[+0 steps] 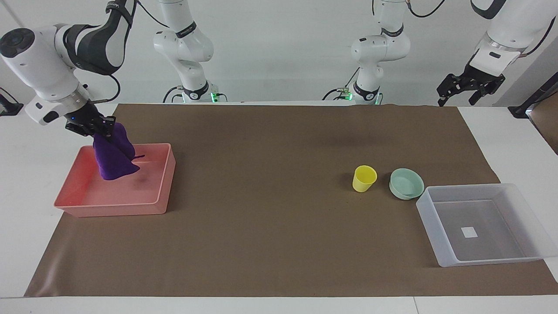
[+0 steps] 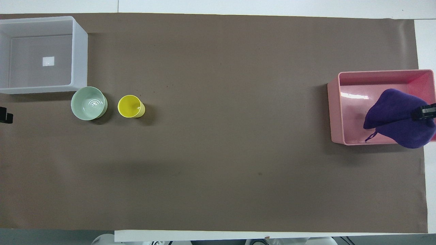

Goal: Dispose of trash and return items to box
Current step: 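Lower the purple cloth into the pink box and open the right gripper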

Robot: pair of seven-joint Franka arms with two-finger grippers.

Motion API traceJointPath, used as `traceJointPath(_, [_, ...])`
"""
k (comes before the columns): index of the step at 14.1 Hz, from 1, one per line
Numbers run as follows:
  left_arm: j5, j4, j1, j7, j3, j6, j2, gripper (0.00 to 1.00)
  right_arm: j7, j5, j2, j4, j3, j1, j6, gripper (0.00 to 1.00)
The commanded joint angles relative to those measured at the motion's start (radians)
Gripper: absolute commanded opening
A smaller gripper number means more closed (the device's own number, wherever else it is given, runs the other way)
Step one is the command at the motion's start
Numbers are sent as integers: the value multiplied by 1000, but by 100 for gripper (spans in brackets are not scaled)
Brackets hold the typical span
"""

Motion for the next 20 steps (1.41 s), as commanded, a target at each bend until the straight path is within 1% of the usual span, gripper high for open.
traceJointPath(1, [16, 17, 2, 8, -2, -25, 1, 100, -21, -15, -12, -11, 7, -6, 9, 100])
traceJointPath(6, [16, 17, 2, 8, -1, -25, 1, 100, -12, -9, -24, 24, 25, 7, -30, 100])
traceJointPath(8, [16, 19, 2, 6, -2, -28, 1, 100, -4, -1, -34, 26, 33, 53, -31, 100])
traceJointPath(9, [16, 22, 2, 6, -2, -31, -2, 100, 17, -1, -55, 38, 33, 76, -40, 100])
traceJointPath(10, [16, 16, 2, 11, -5, -49, -15, 100, 42, 2, -82, 64, 33, 75, -77, 100])
traceJointPath(11, [16, 10, 3, 8, -4, -101, -35, 100, 48, 2, -105, 107, 33, 81, -159, 100])
traceJointPath(12, [16, 10, 3, 6, -2, -124, -39, 100, 51, 0, -110, 160, 36, 87, -248, 100])
traceJointPath(13, [16, 10, 3, 2, -1, -120, -42, 100, 51, 2, -107, 199, 39, 101, -283, 100])
traceJointPath(16, [21, 8, 11, 0, 1, -123, -47, 100, 56, 5, -107, 210, 40, 127, -281, 100])
traceJointPath(17, [21, -30, 16, -6, 1, -85, -58, 100, 59, 5, -107, 211, 42, 132, -280, 100])
traceJointPath(18, [20, -117, 22, -23, 1, 67, -65, 100, 59, 5, -107, 213, 42, 133, -283, 100])
traceJointPath(19, [20, -191, 22, -82, -1, 193, -56, 100, 57, 6, -109, 214, 42, 133, -283, 100])
traceJointPath(20, [20, -254, 16, -159, -1, 321, -29, 100, 59, 6, -107, 220, 42, 133, -280, 100])
